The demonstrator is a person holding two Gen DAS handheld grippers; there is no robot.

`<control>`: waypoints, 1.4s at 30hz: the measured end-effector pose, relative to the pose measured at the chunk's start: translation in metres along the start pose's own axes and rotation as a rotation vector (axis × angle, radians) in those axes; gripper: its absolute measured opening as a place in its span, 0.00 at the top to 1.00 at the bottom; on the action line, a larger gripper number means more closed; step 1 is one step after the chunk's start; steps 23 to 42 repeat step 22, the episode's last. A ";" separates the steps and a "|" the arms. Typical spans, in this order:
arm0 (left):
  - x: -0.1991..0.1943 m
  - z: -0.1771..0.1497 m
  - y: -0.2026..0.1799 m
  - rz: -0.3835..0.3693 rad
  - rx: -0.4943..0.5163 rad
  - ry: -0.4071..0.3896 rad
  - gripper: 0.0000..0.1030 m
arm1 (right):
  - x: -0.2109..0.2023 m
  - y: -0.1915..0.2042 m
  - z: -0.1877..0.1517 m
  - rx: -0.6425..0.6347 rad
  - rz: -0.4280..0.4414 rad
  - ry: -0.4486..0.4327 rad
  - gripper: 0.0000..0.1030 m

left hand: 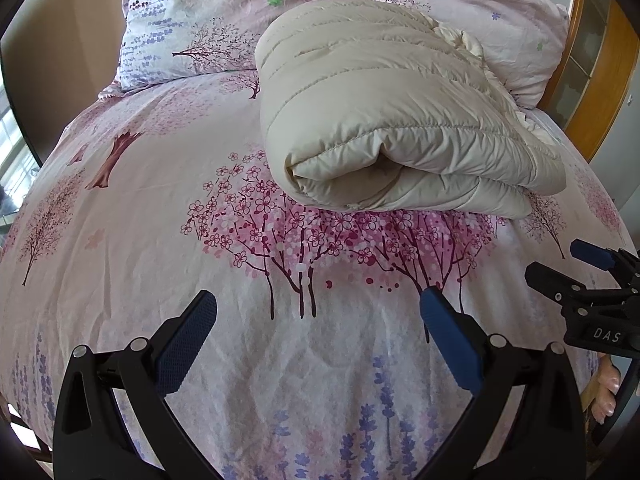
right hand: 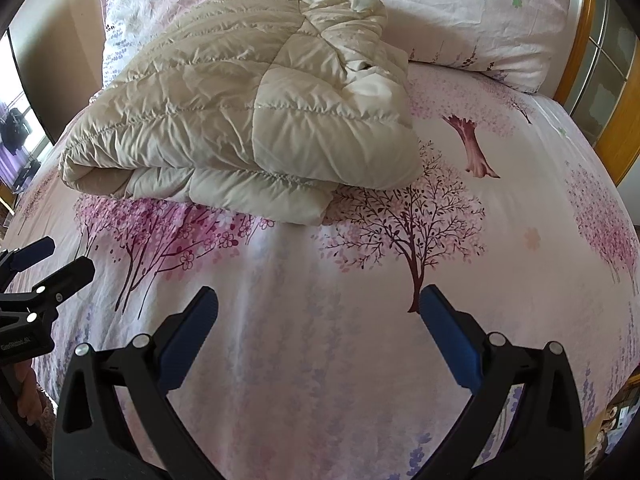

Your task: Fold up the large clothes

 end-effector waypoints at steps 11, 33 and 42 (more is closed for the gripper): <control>-0.001 0.000 -0.001 0.004 0.007 -0.001 0.01 | 0.001 0.000 0.000 0.000 0.000 0.001 0.02; 0.001 -0.001 -0.003 0.009 0.015 0.008 0.01 | 0.001 -0.002 0.000 -0.002 -0.002 0.005 0.02; 0.001 -0.001 -0.003 0.009 0.015 0.008 0.01 | 0.001 -0.002 0.000 -0.002 -0.002 0.005 0.02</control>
Point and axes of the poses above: each gripper's, at about its wrist camera, not at the fingertips, and x roughly the way its jaws point, y to its left, z to its top, the point moved 7 cm from there along x, roughly the way its jaws point, and after that the axes turned 4 degrees about -y, right-handed, at the moved point
